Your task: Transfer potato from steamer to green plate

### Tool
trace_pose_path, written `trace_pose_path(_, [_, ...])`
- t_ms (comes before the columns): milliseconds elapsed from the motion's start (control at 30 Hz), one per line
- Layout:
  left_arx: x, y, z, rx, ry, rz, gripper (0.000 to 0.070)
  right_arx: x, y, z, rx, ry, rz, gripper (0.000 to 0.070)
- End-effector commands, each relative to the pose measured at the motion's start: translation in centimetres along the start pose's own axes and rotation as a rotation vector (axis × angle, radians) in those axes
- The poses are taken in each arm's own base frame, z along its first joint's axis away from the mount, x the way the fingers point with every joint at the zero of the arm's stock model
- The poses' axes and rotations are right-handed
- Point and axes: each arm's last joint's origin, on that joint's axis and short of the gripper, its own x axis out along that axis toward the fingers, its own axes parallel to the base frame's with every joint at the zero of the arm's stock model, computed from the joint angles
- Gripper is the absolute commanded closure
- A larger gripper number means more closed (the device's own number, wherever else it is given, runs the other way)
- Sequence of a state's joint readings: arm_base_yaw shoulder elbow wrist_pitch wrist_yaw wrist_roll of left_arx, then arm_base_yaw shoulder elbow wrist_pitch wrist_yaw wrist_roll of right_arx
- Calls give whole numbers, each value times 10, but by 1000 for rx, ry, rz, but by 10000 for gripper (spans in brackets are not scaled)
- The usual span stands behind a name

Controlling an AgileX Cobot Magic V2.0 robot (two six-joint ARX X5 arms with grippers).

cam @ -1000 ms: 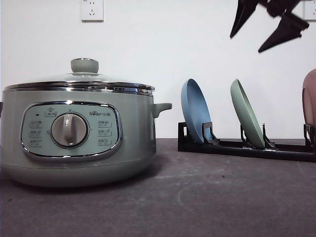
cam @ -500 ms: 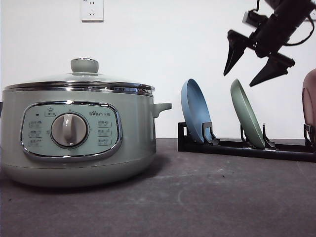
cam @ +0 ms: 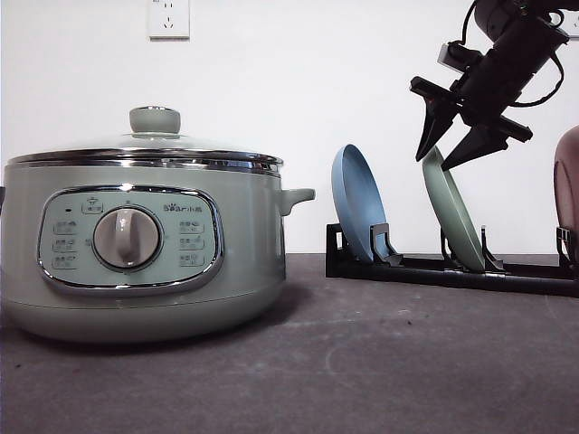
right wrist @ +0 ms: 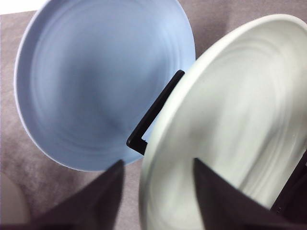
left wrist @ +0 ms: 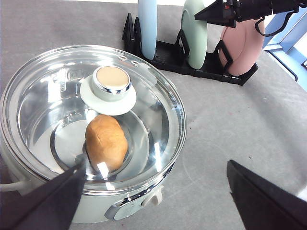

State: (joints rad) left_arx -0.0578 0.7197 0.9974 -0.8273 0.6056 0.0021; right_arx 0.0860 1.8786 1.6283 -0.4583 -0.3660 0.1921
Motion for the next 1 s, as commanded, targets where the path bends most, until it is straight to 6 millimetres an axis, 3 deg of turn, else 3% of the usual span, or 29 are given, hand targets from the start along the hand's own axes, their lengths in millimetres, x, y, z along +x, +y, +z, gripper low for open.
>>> trace_pose_path(0, [-3, -2, 6, 26, -22, -6, 99, 7, 0, 3, 9, -6, 5, 508])
trace_pose_path(100, [-3, -2, 6, 26, -22, -6, 99, 7, 0, 3, 10, -3, 8, 515])
trace_pose_path(400, [-3, -2, 6, 26, -22, -7, 99, 7, 0, 2, 17, 7, 13, 688])
trace_pose_path(733, [-3, -2, 6, 25, -21, -7, 99, 2, 2, 4, 23, -10, 18, 691])
trace_pose_path(967, [-3, -2, 6, 25, -21, -6, 99, -24, 15, 15, -6, -81, 51, 692])
